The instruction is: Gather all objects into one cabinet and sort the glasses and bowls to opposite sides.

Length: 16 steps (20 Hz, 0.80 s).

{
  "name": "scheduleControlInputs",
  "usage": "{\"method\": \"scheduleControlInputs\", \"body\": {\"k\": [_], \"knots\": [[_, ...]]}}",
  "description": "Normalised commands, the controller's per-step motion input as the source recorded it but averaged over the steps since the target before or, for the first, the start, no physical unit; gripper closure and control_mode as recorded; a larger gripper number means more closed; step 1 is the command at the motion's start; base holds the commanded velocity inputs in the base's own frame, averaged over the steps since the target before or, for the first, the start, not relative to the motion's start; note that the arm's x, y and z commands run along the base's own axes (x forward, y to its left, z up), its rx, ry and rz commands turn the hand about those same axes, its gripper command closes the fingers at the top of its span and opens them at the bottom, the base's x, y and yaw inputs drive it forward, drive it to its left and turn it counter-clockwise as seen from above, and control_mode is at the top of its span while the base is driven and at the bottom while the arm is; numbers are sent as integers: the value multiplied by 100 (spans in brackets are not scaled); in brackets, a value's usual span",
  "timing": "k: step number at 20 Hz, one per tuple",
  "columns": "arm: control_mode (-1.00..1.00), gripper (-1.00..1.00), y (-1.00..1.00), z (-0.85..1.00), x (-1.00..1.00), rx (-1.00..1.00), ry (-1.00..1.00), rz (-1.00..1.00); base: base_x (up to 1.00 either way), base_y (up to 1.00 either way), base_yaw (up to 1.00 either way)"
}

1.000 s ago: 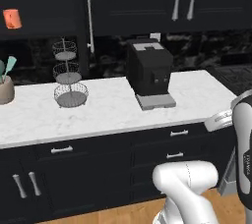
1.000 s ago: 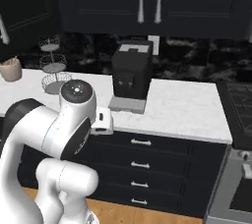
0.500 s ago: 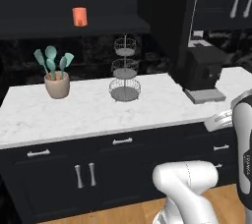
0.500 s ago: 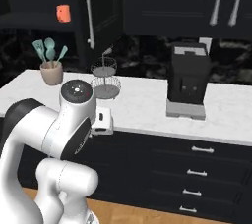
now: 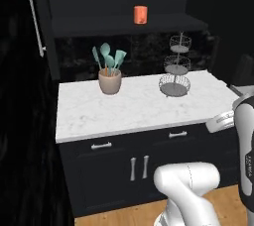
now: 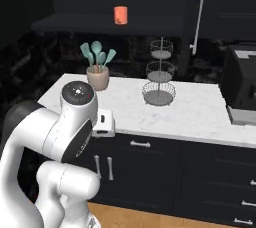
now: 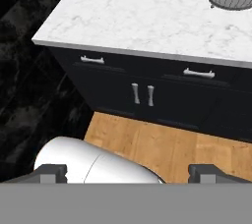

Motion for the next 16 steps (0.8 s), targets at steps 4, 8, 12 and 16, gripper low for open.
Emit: {"method": "scheduleControlInputs", "body": {"k": [4, 8, 12, 16], "knots": [[100, -100, 0, 0, 0, 0, 0, 0, -4, 54, 0], [100, -100, 0, 0, 0, 0, 0, 0, 9, 2, 2], [100, -100, 0, 0, 0, 0, 0, 0, 90, 11, 9], [100, -100, 0, 0, 0, 0, 0, 0, 100, 0, 6]]}}
